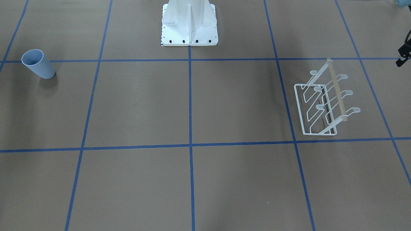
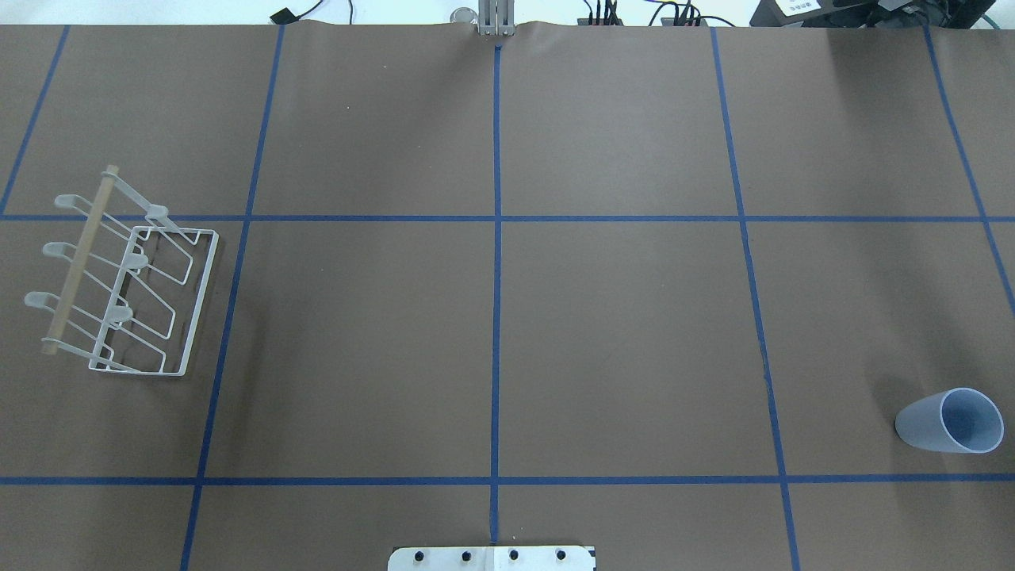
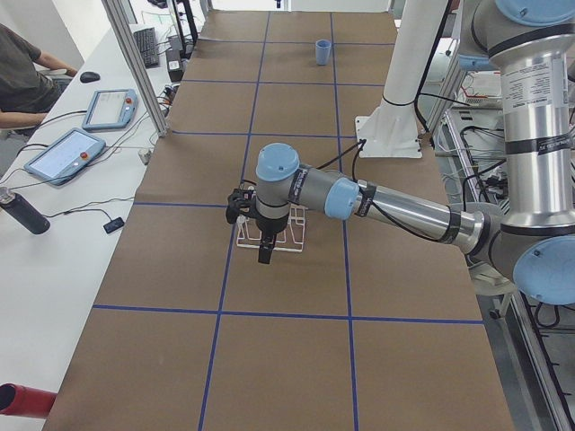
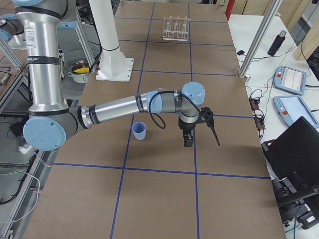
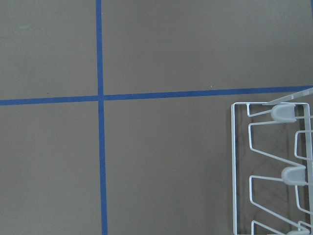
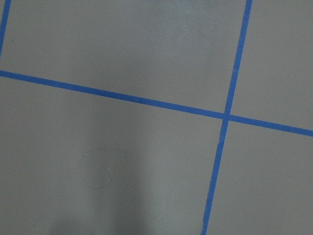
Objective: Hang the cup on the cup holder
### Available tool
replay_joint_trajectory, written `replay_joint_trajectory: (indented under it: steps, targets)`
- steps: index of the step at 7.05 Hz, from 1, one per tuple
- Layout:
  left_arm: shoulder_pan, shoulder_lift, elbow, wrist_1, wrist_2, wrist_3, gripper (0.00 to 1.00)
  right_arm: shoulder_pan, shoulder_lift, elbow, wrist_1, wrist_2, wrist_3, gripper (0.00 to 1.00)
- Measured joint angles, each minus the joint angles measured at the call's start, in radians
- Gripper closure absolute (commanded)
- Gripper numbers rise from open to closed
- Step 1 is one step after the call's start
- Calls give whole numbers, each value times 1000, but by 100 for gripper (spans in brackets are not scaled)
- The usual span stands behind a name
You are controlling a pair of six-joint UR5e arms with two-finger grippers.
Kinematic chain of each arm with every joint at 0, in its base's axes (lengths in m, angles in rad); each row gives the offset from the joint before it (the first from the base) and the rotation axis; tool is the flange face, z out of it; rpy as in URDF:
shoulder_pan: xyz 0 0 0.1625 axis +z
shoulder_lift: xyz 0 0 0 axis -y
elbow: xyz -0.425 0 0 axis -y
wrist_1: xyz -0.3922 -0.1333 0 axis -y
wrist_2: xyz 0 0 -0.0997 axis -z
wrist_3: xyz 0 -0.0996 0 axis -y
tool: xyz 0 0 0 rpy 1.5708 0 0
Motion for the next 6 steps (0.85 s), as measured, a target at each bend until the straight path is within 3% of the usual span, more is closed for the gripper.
replay_joint_trajectory:
  steps: [6]
  targets:
    - [7, 8, 33, -51, -12, 4, 2, -25, -16, -4, 41, 12, 4, 0]
